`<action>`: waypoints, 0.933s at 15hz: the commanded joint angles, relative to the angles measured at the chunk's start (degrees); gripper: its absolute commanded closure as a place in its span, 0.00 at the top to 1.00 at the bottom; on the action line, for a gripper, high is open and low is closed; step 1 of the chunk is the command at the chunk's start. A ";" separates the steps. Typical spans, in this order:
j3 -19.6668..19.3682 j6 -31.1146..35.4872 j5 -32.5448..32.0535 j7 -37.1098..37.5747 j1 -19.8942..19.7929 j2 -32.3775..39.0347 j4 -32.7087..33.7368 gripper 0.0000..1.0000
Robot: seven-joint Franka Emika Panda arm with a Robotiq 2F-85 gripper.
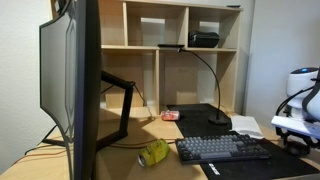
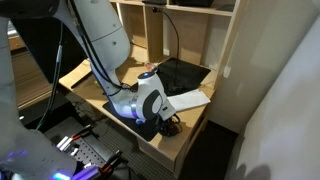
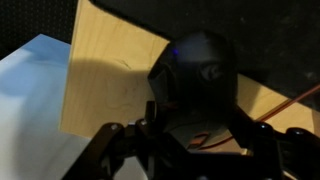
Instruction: Move the mouse to the right side of the keyboard
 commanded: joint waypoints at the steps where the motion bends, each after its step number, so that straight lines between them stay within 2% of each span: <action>1: -6.50 3.70 -2.47 4.41 6.16 4.13 2.80 0.46; 4: -11.88 4.78 -3.74 5.95 11.50 6.54 4.43 0.46; 6: -13.69 5.85 -3.87 5.95 13.89 7.97 4.28 0.46; 8: -13.42 6.35 -3.44 4.69 14.45 8.23 3.23 0.46; 9: -13.27 6.63 -3.11 4.65 14.58 8.28 2.90 0.86; 11: -10.29 6.39 -2.79 3.38 12.19 7.39 1.65 0.98; 13: -7.92 5.17 -2.80 2.00 9.93 5.95 0.80 1.00; 14: -5.24 3.62 -2.95 0.24 7.21 4.30 0.08 1.00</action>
